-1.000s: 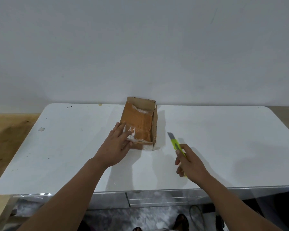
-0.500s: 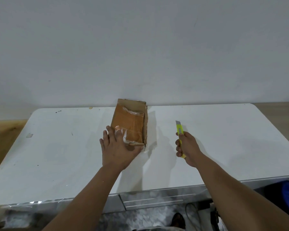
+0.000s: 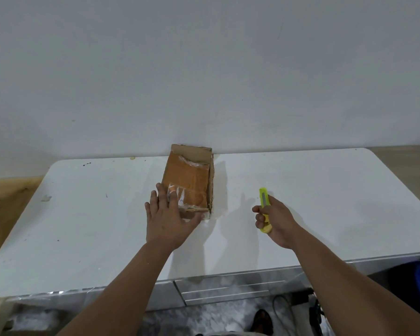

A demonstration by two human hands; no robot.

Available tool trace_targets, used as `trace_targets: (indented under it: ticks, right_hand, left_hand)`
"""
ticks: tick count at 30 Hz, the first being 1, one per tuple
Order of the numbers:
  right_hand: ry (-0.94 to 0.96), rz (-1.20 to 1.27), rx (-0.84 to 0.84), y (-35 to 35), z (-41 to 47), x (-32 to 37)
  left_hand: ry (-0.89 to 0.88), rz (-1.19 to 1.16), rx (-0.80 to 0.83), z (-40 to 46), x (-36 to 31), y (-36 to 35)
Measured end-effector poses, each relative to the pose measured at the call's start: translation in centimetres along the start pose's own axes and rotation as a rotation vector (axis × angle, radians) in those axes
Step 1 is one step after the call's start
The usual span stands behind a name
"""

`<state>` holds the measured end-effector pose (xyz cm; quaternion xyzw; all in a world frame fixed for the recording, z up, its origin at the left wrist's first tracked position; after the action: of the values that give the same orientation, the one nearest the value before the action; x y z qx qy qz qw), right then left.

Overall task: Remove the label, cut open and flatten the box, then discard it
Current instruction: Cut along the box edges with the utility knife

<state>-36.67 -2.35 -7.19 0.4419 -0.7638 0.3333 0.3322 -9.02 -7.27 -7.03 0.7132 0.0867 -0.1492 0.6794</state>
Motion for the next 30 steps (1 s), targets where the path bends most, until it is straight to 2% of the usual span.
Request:
trace_targets:
  ticks: [5,11,20,24,30]
  right_hand:
    - [-0.029,0.029,0.004,0.3,-0.2,-0.1]
    - [0.006,-0.069,-0.049,1.2,0.3,-0.2]
    - [0.117,-0.352,-0.150,3.2,3.2,1.8]
    - [0.242,-0.621,-0.204,3.3,5.3,3.6]
    - [0.307,-0.728,-0.256,3.7,8.7,6.2]
  left_hand:
    - [0.019,-0.017,-0.003,-0.1,-0.2,0.3]
    - [0.018,-0.017,-0.005,-0.2,-0.2,0.2]
    - [0.037,-0.008,-0.028,-0.2,-0.3,0.1]
    - [0.103,0.023,-0.032,-0.5,-0.9,0.4]
    - [0.229,0.010,-0.051,-0.9,-2.1,0.6]
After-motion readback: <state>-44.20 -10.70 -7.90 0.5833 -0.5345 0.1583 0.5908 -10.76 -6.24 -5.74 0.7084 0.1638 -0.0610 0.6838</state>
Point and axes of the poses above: each hand's wrist, its own z-axis towards the middle knuckle, its own y-axis out of the back of the hand, x = y × z, the point moved 5 cm from there along z, towards the middle knuckle
